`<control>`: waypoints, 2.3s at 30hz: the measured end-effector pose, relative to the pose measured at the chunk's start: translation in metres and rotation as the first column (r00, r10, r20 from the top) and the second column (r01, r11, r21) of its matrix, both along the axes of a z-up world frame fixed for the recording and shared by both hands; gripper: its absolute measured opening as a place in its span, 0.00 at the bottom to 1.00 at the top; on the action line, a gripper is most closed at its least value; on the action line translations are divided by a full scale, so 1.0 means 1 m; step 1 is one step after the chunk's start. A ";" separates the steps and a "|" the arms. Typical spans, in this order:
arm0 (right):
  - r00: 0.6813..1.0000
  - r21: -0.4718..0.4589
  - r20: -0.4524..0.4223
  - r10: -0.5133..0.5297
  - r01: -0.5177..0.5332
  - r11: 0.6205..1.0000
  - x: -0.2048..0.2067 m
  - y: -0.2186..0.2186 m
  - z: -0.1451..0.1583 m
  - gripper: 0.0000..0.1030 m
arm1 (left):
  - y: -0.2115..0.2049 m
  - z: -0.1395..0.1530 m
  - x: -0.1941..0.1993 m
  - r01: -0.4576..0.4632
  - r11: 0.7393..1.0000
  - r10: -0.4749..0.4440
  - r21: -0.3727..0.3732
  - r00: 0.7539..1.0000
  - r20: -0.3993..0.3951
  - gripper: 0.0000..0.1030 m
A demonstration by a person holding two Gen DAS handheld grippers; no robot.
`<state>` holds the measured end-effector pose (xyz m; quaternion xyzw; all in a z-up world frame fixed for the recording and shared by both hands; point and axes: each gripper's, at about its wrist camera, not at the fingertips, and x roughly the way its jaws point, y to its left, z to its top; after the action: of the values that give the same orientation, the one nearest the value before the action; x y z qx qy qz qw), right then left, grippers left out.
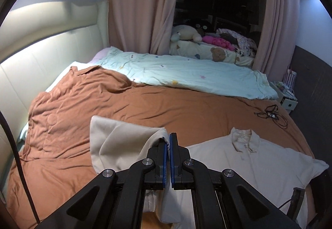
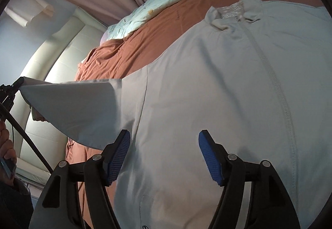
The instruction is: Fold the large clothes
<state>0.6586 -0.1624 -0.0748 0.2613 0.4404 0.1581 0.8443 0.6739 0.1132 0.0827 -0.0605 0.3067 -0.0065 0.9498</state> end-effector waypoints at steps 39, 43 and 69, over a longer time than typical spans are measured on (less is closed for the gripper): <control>0.974 0.092 -0.023 -0.223 0.224 0.970 -0.076 -0.124 0.018 0.72 | -0.181 -0.095 -0.007 0.376 0.926 -0.357 -0.012 0.869 -0.342 0.88; 0.991 0.029 0.016 -0.130 0.129 0.991 -0.066 -0.091 0.025 0.72 | -0.132 -0.107 -0.023 0.286 0.958 -0.270 -0.008 0.892 -0.362 0.88; 0.989 -0.411 -0.110 0.099 -0.136 0.901 0.000 0.034 -0.040 0.72 | -0.015 -0.194 -0.065 0.097 0.992 -0.125 -0.083 0.874 -0.470 0.88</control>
<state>0.6589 -0.1286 -0.1153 0.0542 0.5150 0.0995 0.8496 0.6093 0.0982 -0.1118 -0.0697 0.5324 -0.0546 0.8418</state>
